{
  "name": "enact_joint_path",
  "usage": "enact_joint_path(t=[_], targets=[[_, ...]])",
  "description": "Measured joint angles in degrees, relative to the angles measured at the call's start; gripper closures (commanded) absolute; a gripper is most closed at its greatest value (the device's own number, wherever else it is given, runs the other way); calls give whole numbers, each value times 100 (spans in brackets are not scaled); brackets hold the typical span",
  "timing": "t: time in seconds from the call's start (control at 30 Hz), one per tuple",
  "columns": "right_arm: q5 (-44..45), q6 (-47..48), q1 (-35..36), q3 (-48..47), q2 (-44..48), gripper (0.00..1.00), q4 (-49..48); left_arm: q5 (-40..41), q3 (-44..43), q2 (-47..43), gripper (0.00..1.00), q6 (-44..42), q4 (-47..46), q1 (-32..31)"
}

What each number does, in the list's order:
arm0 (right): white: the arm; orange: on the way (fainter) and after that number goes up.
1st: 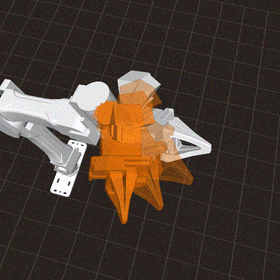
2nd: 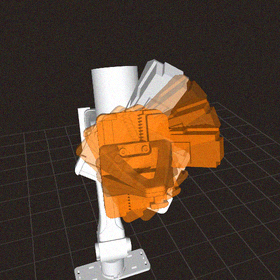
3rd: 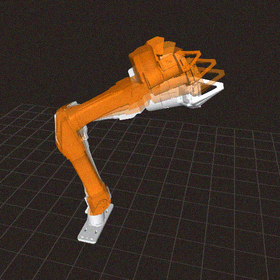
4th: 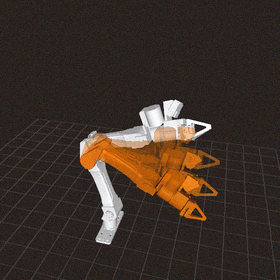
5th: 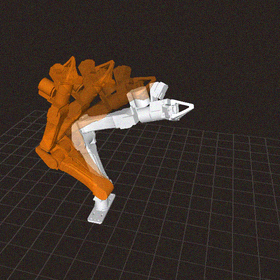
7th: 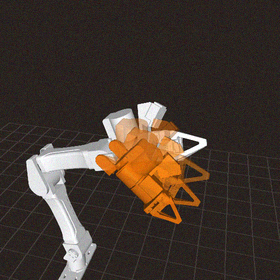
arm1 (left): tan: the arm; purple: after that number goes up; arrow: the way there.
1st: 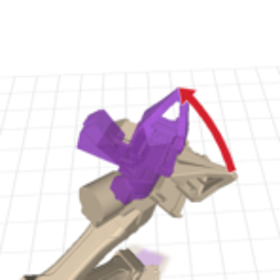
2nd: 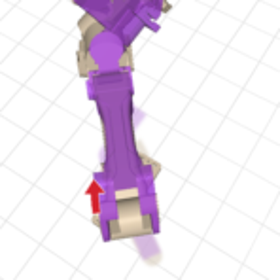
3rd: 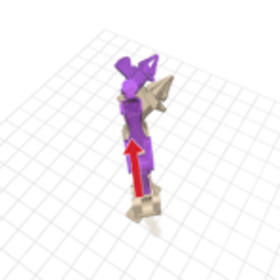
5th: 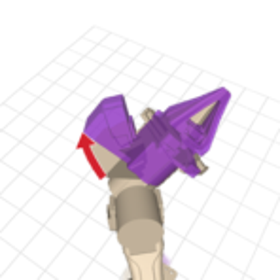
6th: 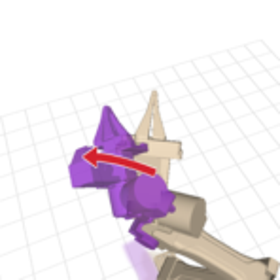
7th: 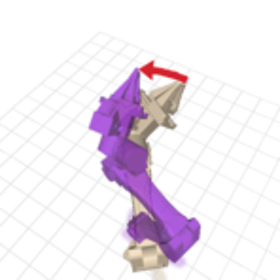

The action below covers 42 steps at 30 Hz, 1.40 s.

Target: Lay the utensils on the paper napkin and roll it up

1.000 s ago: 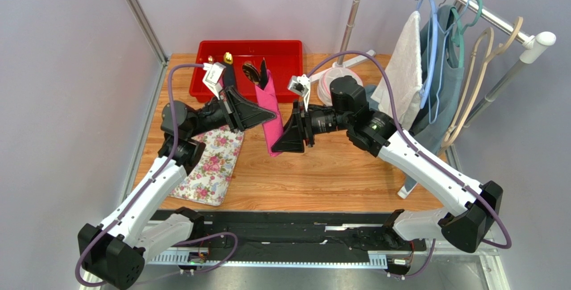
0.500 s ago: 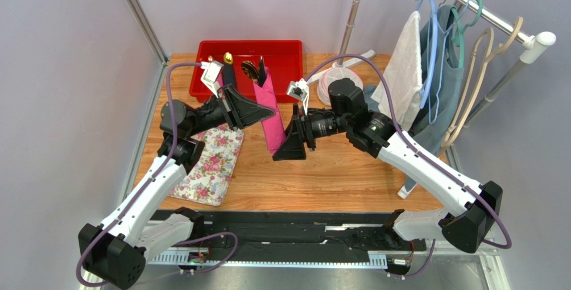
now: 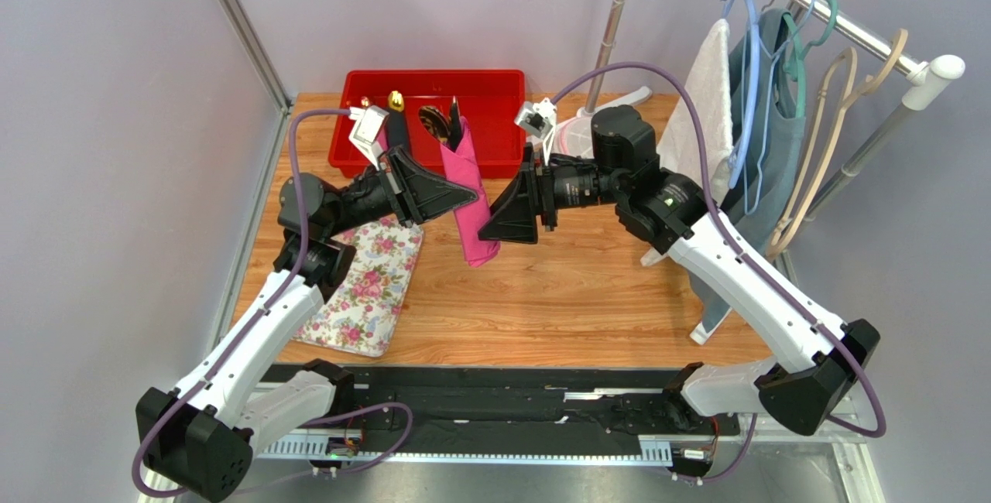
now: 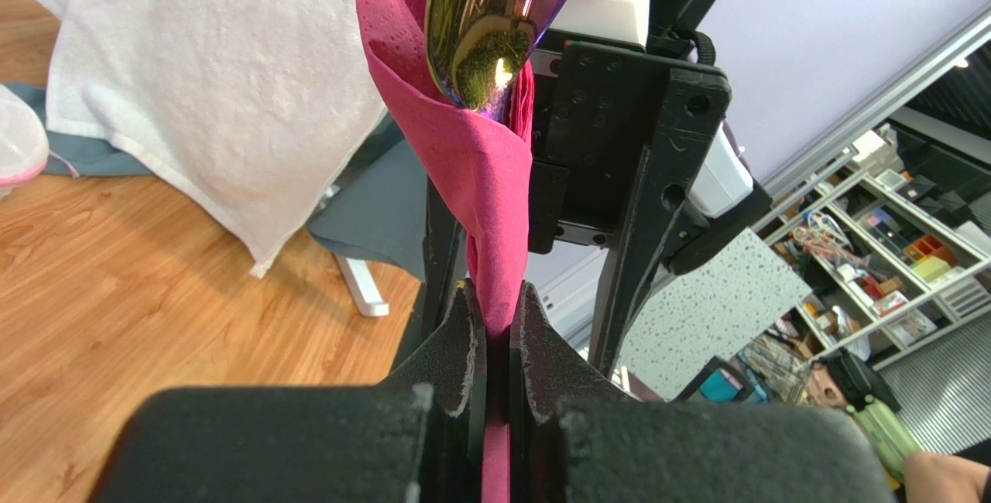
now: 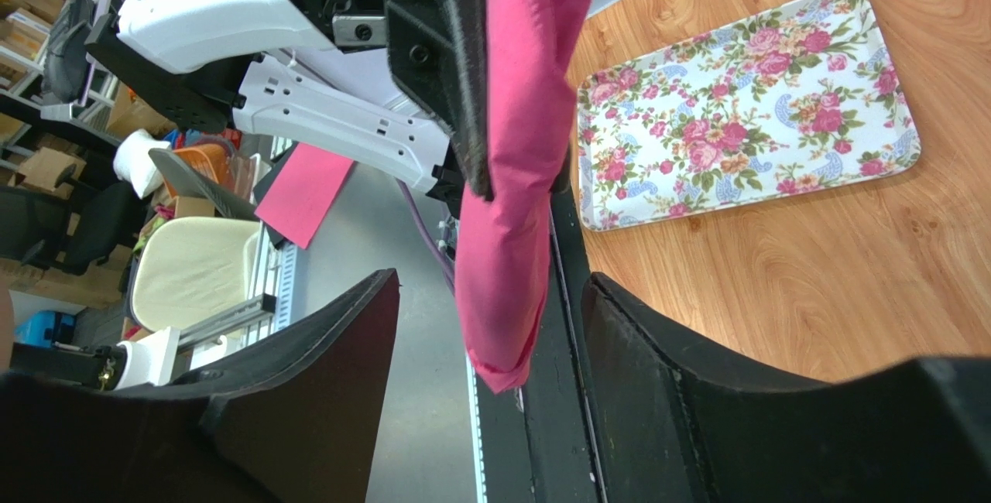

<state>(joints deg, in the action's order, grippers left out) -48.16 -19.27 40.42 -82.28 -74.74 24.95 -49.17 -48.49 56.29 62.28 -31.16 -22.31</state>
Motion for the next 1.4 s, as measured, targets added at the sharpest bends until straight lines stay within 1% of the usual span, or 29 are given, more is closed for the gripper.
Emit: enact_joint_path(t=[0.1, 0.2, 0.23, 0.3, 0.37, 0.4, 0.43, 0.53, 0.57, 0.63, 0.67, 0.7, 0.73, 0.83, 0.9, 0.93, 1.1, 1.13, 1.23, 1.37, 1.4], targets=[[-31, -149, 2, -4, -160, 40, -199, 0, 0, 2, 100, 0, 0, 0], [-52, -291, 4, -7, -337, 51, -378, 0, 0, 4, 100, 0, 0, 0], [-68, -352, 4, -7, -391, 58, -439, 2, 0, 4, 100, 2, 0, 0], [-155, -525, 4, -7, -474, 62, -581, 11, 2, 4, 100, -9, 2, 0], [-197, -605, 15, -7, -487, 78, -684, 44, 13, 4, 100, -2, 7, 7], [-214, -643, 26, -7, -487, 87, -752, 59, 17, 4, 100, 0, 4, 11], [-245, -680, 39, -7, -487, 100, -811, 79, 22, 4, 100, 0, 4, 9], [-302, -699, 52, -9, -490, 100, -868, 87, 28, 0, 100, 48, 4, 11], [-313, -693, 52, -9, -490, 100, -863, 96, 35, 0, 96, 59, 4, 13], [-317, -695, 52, -9, -490, 100, -859, 109, 42, -11, 80, 66, 13, 17], [-317, -699, 52, -11, -492, 100, -857, 122, 46, -20, 66, 61, 24, 28], [-317, -717, 52, -20, -490, 100, -855, 149, 48, -33, 59, 57, 57, 42], [-297, -734, 50, -28, -492, 100, -846, 166, 52, -42, 50, 22, 70, 63], [-286, -820, 24, -61, -498, 100, -852, 205, 105, -101, 42, 39, 232, 205], [-260, -861, -2, -87, -498, 100, -857, 219, 151, -129, 39, 42, 321, 328], [-251, -885, -13, -90, -501, 100, -859, 221, 166, -142, 33, 42, 348, 367], [-249, -1010, -50, -90, -503, 100, -964, 223, 308, -216, 31, 70, 411, 420], [-249, -1029, -50, -90, -503, 100, -964, 216, 315, -216, 28, 92, 404, 420], [-251, -1097, -50, -90, -522, 100, -1054, 162, 348, -212, 26, 208, 332, 413], [-254, -1204, -50, -90, -577, 100, -1279, 142, 413, -203, 25, 387, 157, 334], [-254, -1237, -50, -90, -595, 100, -1311, 140, 413, -197, 28, 439, 98, 299]])
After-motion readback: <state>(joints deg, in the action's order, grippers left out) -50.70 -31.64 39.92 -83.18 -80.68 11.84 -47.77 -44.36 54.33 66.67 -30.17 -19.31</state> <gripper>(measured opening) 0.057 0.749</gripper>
